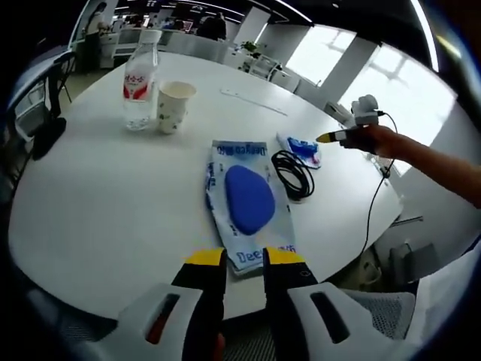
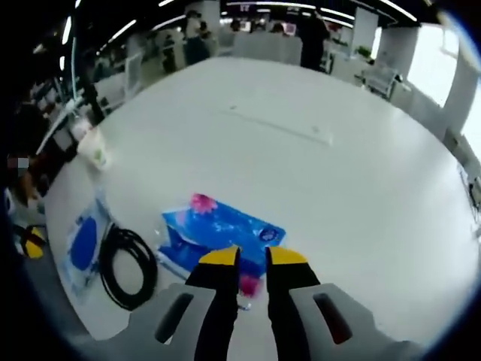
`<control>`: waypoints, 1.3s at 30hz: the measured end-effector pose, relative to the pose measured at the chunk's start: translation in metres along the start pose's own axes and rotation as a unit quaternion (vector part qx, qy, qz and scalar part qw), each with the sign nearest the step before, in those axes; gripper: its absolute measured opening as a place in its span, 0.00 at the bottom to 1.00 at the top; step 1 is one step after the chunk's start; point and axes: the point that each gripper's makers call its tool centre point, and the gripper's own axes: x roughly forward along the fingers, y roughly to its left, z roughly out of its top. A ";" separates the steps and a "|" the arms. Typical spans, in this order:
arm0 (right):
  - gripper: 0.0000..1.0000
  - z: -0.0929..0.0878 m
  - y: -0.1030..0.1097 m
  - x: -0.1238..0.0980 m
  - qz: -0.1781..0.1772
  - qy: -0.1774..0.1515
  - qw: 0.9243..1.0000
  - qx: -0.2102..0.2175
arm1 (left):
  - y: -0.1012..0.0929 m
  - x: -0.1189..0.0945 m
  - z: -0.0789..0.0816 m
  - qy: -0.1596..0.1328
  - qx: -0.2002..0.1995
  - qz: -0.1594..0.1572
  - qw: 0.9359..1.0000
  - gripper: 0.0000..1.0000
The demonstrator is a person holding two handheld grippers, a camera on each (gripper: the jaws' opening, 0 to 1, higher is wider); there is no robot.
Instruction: Arrange the tabletop items into an orderly group along one side of the table until the central work area is clear of visible clutter.
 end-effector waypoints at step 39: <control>0.15 0.009 0.215 0.044 0.250 0.031 0.937 -0.241 | -0.020 0.022 -0.043 0.082 -0.070 -0.016 0.994 0.15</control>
